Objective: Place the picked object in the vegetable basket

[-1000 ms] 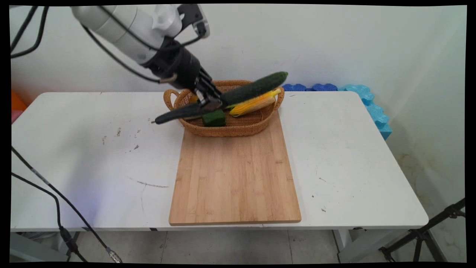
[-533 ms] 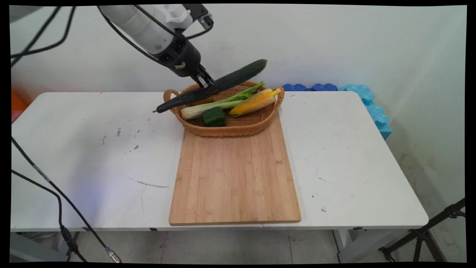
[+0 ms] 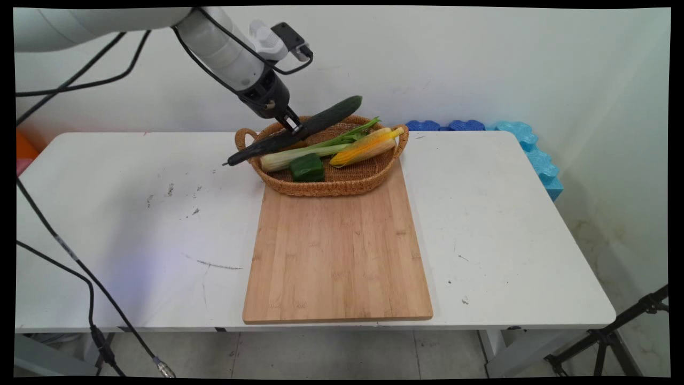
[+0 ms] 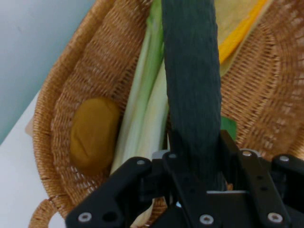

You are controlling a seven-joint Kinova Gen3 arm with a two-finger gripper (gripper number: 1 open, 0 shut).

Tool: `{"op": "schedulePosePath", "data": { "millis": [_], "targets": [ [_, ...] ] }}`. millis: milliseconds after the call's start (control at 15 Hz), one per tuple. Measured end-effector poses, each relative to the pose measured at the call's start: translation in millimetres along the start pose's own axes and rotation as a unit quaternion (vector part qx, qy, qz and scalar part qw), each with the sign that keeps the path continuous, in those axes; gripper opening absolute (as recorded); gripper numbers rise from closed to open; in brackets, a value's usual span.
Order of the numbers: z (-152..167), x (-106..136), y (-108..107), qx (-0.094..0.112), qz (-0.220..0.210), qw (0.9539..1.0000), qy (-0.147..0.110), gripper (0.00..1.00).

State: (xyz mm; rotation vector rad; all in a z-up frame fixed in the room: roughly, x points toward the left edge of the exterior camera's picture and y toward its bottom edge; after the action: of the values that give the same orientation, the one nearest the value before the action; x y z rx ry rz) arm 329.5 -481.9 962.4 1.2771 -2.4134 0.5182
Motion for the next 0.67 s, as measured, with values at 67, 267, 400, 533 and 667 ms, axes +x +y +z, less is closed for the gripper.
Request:
{"op": "schedulePosePath", "data": {
  "millis": [67, 267, 400, 533, 667],
  "targets": [
    [7.2, 0.6, -3.0, 0.004, -0.004, 1.0000, -0.005, 0.00],
    [21.1, 1.2, -7.5, 0.012, -0.012, 0.9998, -0.014, 0.00],
    [31.1, 1.7, -9.8, 0.016, -0.016, 0.9995, -0.021, 0.00],
    [38.2, 1.4, -11.5, 0.020, -0.018, 0.9993, -0.026, 0.00],
    [43.9, 0.4, -12.8, 0.023, -0.020, 0.9991, -0.031, 0.00]
  ]
}}
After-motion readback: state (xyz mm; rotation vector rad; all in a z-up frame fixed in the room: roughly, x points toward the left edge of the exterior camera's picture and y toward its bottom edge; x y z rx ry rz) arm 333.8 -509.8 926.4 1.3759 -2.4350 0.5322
